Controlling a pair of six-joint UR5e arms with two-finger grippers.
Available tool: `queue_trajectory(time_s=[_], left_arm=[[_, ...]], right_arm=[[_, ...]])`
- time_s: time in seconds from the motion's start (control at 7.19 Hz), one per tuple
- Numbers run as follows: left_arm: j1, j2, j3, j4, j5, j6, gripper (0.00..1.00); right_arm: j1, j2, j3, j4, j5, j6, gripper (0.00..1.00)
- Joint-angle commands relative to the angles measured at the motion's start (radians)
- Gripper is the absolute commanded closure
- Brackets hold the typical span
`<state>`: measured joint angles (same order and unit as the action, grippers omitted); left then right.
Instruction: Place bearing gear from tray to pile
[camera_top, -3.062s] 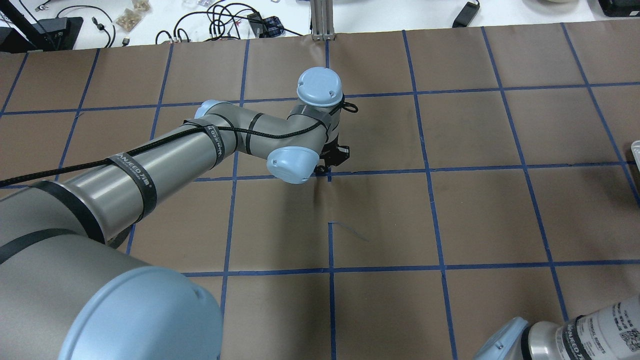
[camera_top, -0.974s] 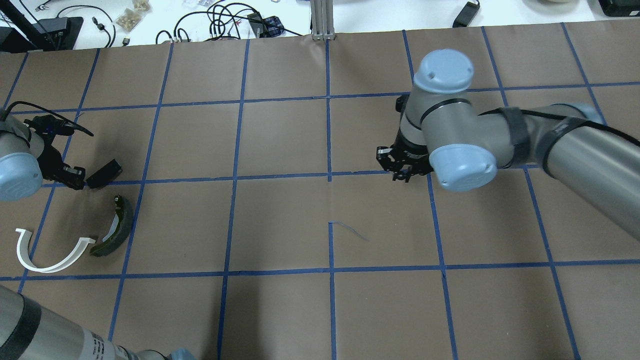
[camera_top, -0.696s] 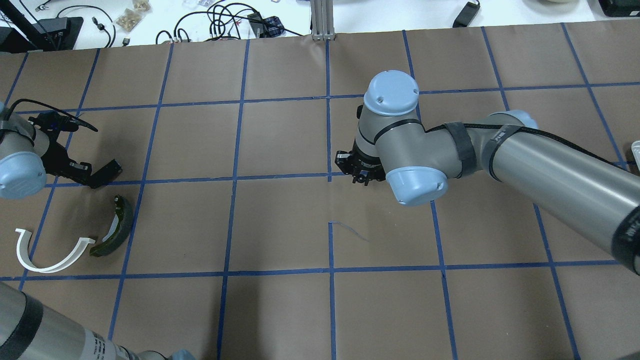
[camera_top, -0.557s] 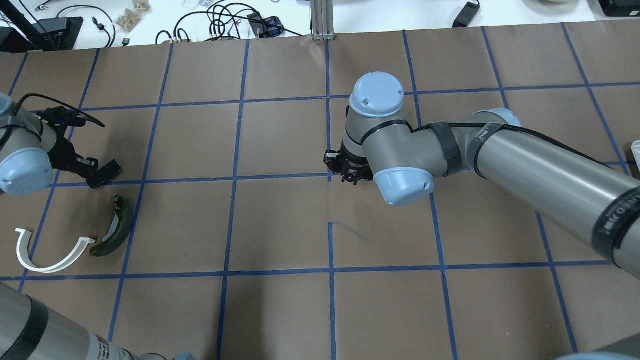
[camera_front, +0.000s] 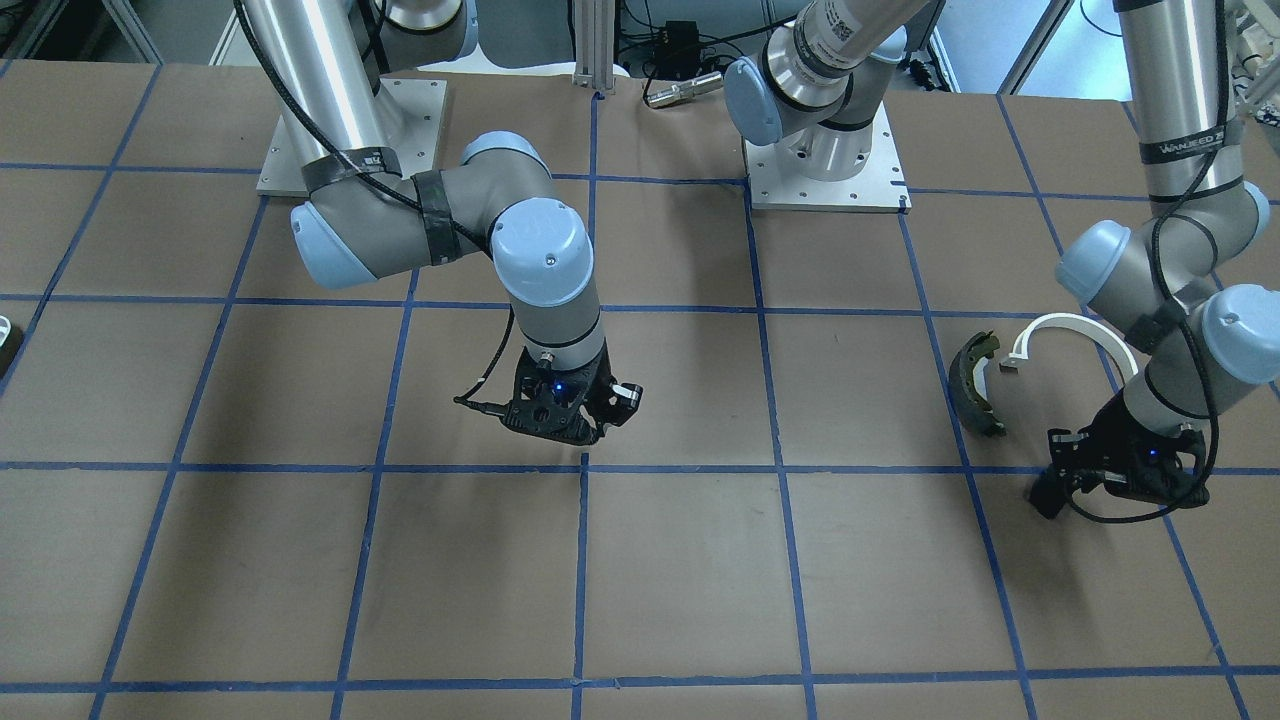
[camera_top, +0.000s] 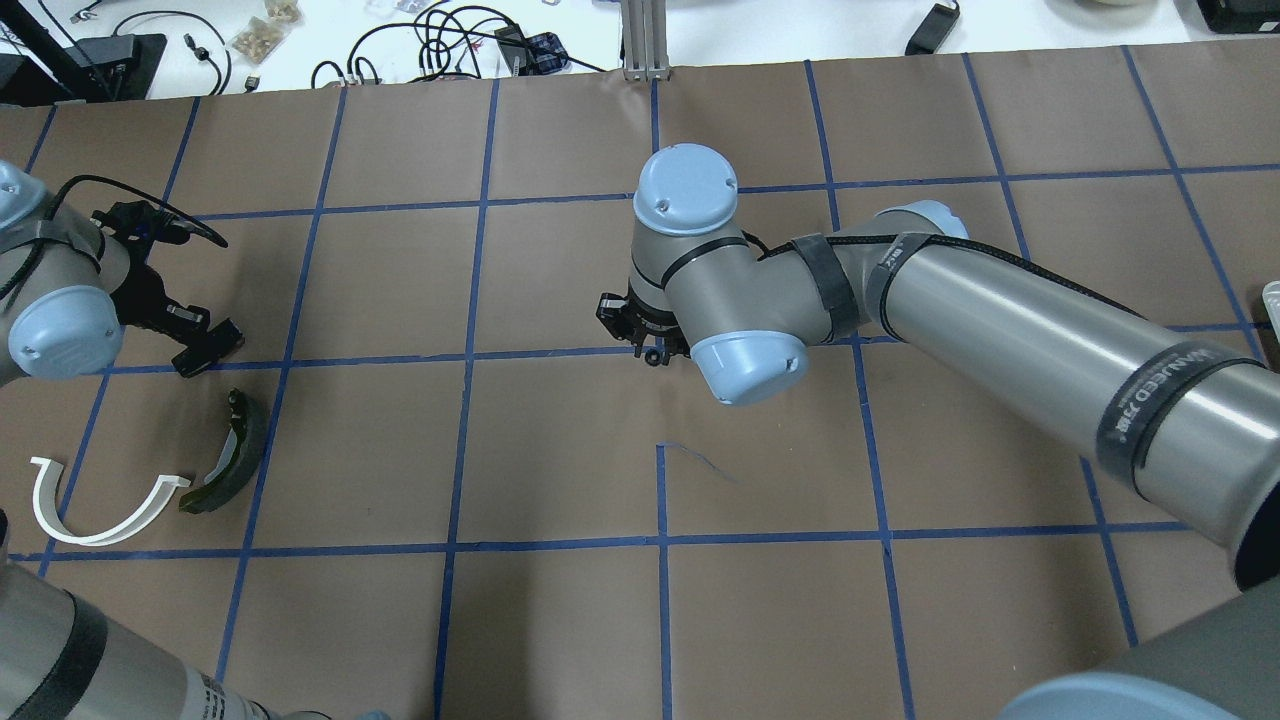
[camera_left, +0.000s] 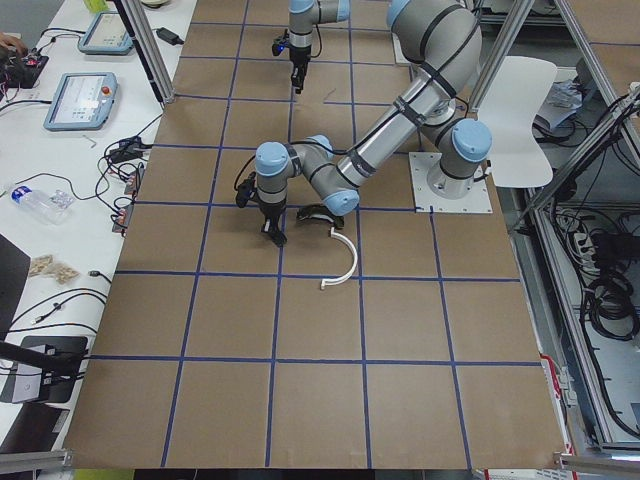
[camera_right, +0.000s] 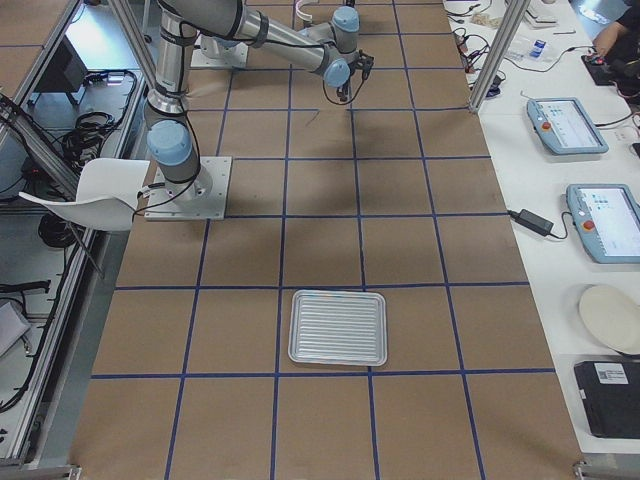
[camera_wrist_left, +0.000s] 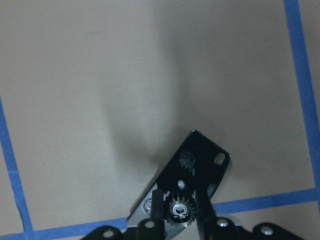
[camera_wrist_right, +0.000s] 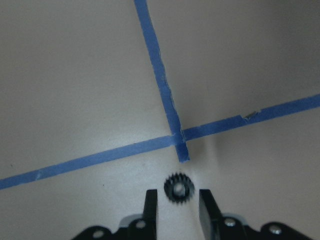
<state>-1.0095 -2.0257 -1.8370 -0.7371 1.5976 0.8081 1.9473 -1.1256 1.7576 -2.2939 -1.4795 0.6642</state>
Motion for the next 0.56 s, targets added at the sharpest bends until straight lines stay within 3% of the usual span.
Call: queue_trajectory(time_s=[0.0,0.14,0.28,0.42], left_arm=[[0.002,0.002,0.012,-0.008,0.002,0.017,0.0],[-0.003,0.022,0.016,-0.042,0.002,0.016,0.0],[-0.015,0.036,0.018,-0.079,0.002,0.007,0.0],[-0.029,0.057,0.013,-0.106,0.001,-0.041,0.0]], right_arm=[[-0.004,0.0,-0.054,0.005,-0.014,0.003,0.0],[-0.016,-0.008,-0.169,0.11,-0.034,-0.015,0.01],[-0.039,-0.014,-0.325,0.31,-0.117,-0.081,0.0],[-0.092,-0.016,-0.493,0.511,-0.133,-0.128,0.0]])
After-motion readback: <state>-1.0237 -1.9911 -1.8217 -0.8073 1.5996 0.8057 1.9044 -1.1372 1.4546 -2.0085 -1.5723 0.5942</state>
